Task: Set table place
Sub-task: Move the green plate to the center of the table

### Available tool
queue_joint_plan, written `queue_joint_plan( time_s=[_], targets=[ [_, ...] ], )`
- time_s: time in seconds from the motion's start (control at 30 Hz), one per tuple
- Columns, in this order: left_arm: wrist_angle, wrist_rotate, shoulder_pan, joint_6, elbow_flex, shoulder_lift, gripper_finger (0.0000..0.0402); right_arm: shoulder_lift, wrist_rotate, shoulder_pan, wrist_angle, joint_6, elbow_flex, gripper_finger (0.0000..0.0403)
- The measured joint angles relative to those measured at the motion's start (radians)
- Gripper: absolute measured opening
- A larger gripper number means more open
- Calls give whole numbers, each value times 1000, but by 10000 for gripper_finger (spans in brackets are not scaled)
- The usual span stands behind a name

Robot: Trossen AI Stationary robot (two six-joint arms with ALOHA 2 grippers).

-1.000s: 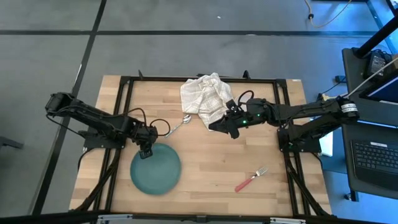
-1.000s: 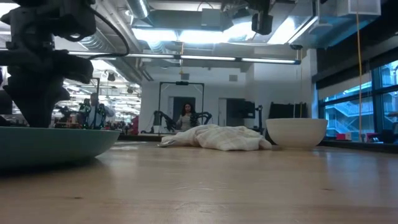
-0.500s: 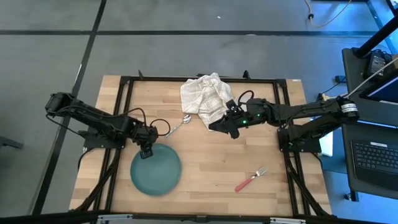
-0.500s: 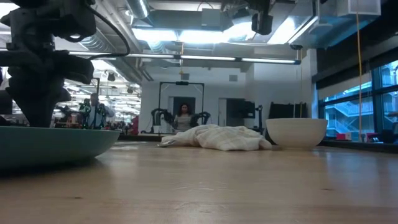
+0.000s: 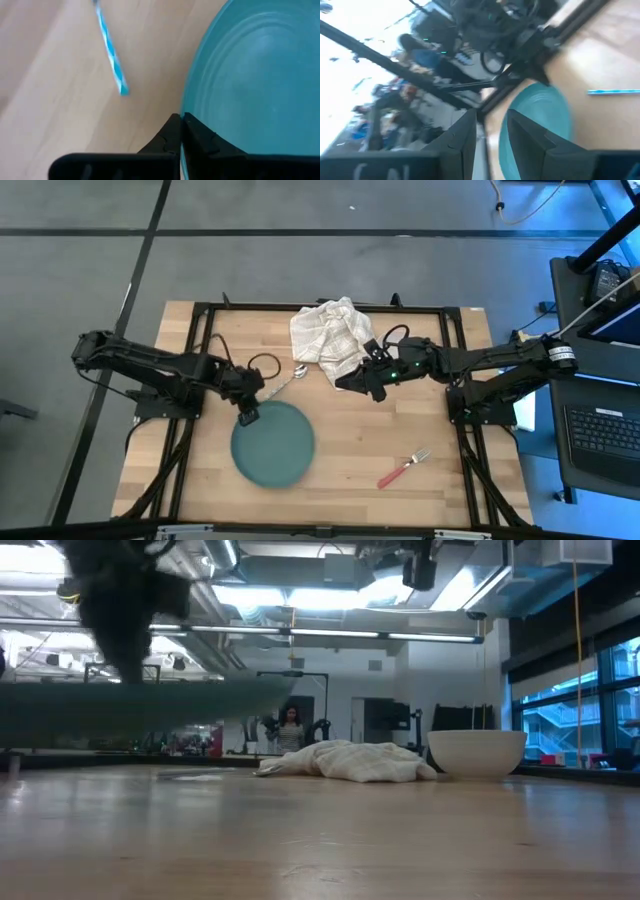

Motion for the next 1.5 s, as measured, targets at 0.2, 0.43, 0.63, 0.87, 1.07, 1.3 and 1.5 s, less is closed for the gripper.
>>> queue_joint_plan(
  time_s=[0.2,0.43,0.63,0.87,1.07,1.3,1.5],
  targets=[
    [-27,-25,39,31,197,16,1,-1,-126,0,218,27,0,111],
    [-41,-14,114,130,390,196,0,-2,-205,0,461,106,0,111],
    [-39,-3,158,243,493,402,0,-2,-272,2,608,114,0,111],
    [-38,57,208,348,587,576,0,-2,-273,6,633,130,0,111],
    [-40,107,227,376,595,685,0,-2,-273,6,632,107,0,111],
    [-42,109,221,386,595,766,0,-2,-273,6,626,100,0,111],
    [-30,105,224,386,595,780,0,-2,-273,6,623,96,0,111]
  ],
)
